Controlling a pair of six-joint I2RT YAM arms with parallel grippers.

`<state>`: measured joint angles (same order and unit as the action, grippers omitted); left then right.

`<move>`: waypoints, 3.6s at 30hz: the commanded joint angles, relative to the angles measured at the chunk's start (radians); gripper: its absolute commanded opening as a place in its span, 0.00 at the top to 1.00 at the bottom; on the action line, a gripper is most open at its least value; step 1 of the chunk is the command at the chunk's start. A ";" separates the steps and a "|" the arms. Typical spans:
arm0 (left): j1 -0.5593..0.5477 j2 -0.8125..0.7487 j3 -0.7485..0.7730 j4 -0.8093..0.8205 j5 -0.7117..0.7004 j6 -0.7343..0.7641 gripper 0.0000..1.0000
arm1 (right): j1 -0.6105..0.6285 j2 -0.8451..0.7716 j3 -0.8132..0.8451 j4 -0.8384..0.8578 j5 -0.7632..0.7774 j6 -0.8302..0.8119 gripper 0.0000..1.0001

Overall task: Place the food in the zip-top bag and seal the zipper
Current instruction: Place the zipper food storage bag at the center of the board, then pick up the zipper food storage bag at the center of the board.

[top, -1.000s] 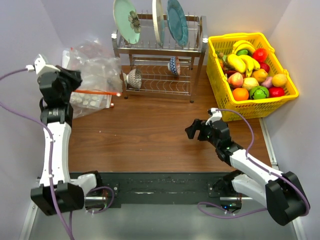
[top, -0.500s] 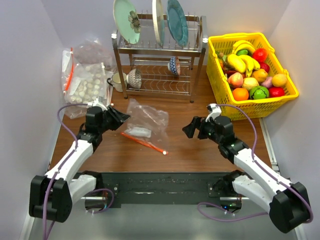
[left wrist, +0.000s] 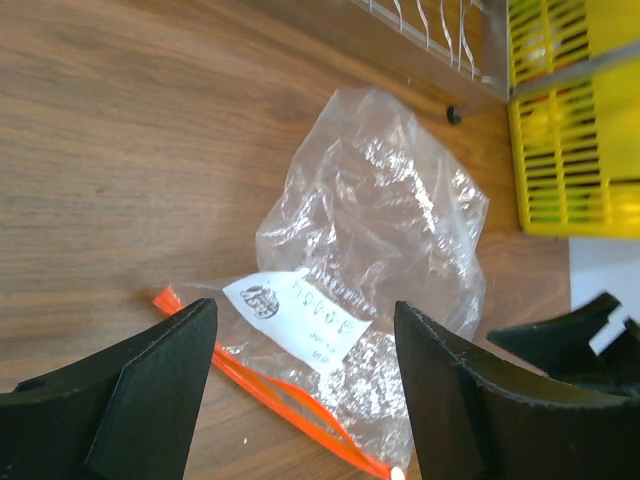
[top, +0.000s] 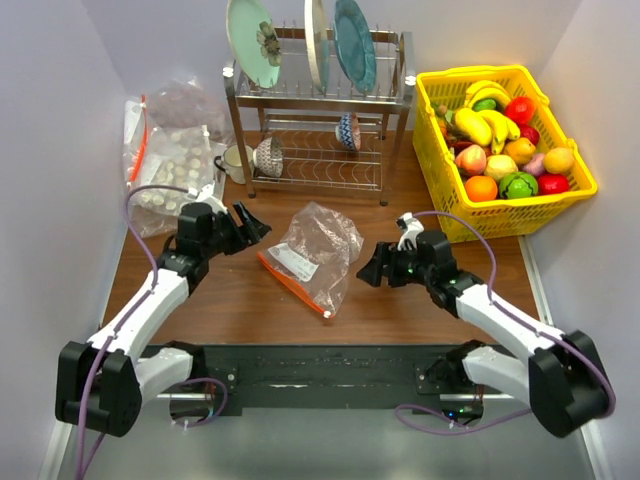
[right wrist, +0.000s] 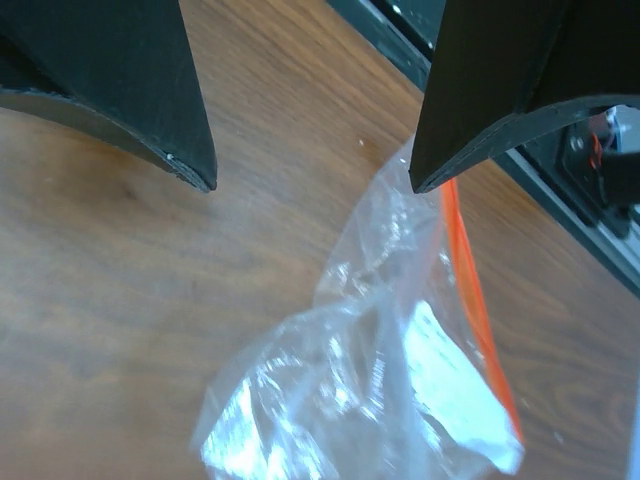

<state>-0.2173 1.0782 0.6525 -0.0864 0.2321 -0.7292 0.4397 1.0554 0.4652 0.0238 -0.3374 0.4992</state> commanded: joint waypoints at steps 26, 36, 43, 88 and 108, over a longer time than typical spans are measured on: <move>-0.071 -0.047 -0.321 0.255 0.088 0.085 0.28 | 0.071 0.416 0.346 0.016 0.080 -0.044 0.87; -0.074 -0.175 -0.482 0.330 0.145 -0.044 0.32 | 0.073 0.416 0.365 -0.010 0.138 -0.024 1.00; -0.083 -0.319 -0.653 0.531 0.135 -0.234 0.47 | 0.076 0.345 0.250 0.087 0.153 0.038 1.00; -0.252 0.328 -0.565 1.002 -0.011 -0.302 0.56 | 0.087 0.265 0.121 0.166 0.133 0.128 1.00; -0.284 0.441 -0.490 1.091 -0.022 -0.299 1.00 | 0.111 0.233 0.130 0.089 0.141 0.073 0.70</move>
<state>-0.4946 1.5501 0.1280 0.9596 0.2127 -1.0603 0.5236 1.3319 0.5694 0.1509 -0.2024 0.6182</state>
